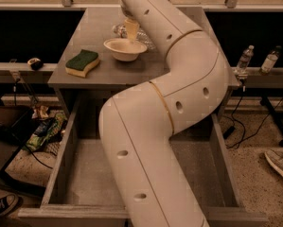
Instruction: Place water bottle into top drawer
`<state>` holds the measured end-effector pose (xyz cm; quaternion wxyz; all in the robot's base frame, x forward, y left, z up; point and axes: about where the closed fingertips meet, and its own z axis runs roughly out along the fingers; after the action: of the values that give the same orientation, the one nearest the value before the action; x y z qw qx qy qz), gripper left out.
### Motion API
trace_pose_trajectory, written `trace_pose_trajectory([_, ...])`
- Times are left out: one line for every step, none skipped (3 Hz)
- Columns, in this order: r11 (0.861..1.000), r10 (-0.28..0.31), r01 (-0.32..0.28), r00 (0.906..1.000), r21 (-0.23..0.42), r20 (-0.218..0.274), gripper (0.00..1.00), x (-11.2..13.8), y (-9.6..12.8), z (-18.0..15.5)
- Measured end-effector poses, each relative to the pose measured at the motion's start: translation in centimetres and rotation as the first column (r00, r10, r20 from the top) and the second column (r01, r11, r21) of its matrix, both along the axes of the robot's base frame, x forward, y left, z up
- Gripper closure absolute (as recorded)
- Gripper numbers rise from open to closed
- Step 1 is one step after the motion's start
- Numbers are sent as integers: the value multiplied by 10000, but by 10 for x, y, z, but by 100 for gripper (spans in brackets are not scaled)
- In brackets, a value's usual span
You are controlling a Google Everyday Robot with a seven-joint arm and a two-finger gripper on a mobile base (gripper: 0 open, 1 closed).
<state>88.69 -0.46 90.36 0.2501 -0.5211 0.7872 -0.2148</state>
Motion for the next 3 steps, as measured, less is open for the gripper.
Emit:
trace_pose_trajectory([10000,-3,3,10000,-2,0,0,0,0,0])
trace_pose_trajectory([10000,-14,14,10000,-11,-1,0,0,-1,-1])
trace_pose_trajectory([9997,-225,229,9981,-71,571,0,6,-32,20])
